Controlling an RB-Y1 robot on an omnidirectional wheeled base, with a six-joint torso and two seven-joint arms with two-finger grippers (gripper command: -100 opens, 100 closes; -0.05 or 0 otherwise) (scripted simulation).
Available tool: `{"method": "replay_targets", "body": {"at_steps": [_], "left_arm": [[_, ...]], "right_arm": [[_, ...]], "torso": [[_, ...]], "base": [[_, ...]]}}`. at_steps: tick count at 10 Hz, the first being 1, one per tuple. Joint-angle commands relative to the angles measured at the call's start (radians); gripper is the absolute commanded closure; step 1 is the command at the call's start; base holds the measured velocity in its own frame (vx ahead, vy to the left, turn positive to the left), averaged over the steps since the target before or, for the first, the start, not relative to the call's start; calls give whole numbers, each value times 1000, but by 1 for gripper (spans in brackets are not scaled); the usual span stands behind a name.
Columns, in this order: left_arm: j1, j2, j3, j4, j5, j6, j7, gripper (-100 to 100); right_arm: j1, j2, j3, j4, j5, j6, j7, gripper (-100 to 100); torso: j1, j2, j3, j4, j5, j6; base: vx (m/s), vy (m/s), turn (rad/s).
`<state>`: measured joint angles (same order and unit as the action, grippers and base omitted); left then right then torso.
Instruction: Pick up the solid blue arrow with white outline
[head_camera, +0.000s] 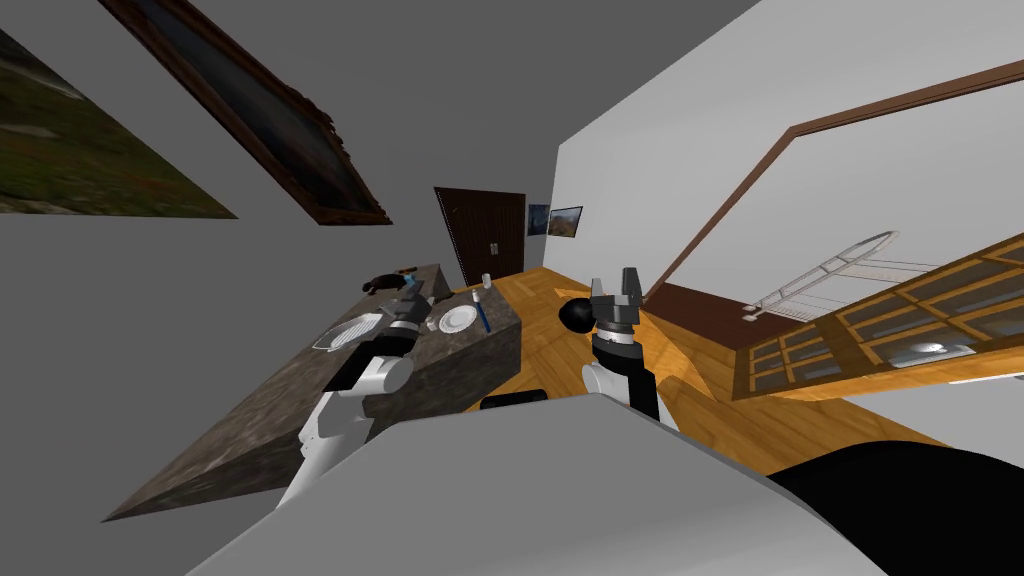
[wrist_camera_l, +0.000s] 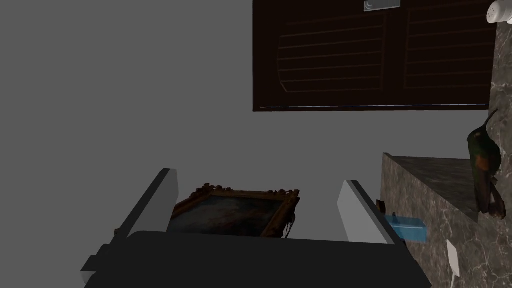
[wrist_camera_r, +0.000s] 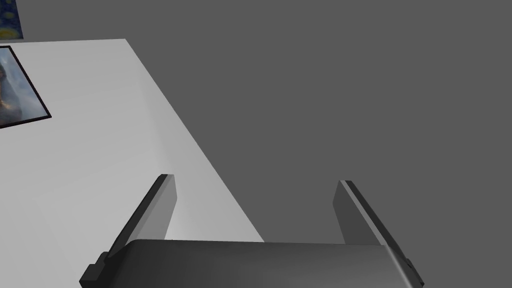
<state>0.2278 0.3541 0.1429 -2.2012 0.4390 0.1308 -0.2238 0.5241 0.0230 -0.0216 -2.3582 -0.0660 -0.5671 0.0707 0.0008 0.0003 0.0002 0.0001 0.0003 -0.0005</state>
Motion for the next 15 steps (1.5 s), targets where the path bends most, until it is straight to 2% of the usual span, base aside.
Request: {"method": "replay_targets", "body": {"at_steps": [1,2,3,5,6,8,9,11,12,14,15], "left_arm": [[-21,26,17,9,35,50,-28,-100],[-21,26,17,9,35,78,-28,-100],[-42,54,35,21,71,108,-54,-100],[-42,54,35,21,71,159,-54,-100],[-63,83,52,33,105,187,-78,-100],[-63,83,52,33,105,233,-78,-100],[-81,111,68,46,138,264,-102,-100],[-81,111,68,46,138,308,-102,-100],[-98,140,83,59,170,344,-124,-100],[-98,140,83,59,170,382,-124,-100],[-112,168,97,72,199,418,-145,-100]], "right_arm": [[0,0,0,0,0,0,0,0],[0,0,0,0,0,0,0,0],[0,0,0,0,0,0,0,0],[0,0,0,0,0,0,0,0],[0,0,0,0,0,0,0,0],[0,0,0,0,0,0,0,0],[0,0,0,0,0,0,0,0],[0,0,0,0,0,0,0,0],[0,0,0,0,0,0,0,0],[0,0,0,0,0,0,0,0],[0,0,0,0,0,0,0,0]], "torso": [[0,0,0,0,0,0],[0,0,0,0,0,1],[0,0,0,0,0,0],[0,0,0,0,0,0],[0,0,0,0,0,0],[0,0,0,0,0,0],[0,0,0,0,0,0],[0,0,0,0,0,0],[0,0,0,0,0,0],[0,0,0,0,0,0],[0,0,0,0,0,0]], "base": [[-12,7,-138],[-13,12,-89],[-16,13,-130],[-11,11,-38],[-7,3,-159],[-6,7,-33],[-7,1,-165],[-6,7,-34],[-5,1,-135],[-3,3,-57],[-1,-2,-178]]}}
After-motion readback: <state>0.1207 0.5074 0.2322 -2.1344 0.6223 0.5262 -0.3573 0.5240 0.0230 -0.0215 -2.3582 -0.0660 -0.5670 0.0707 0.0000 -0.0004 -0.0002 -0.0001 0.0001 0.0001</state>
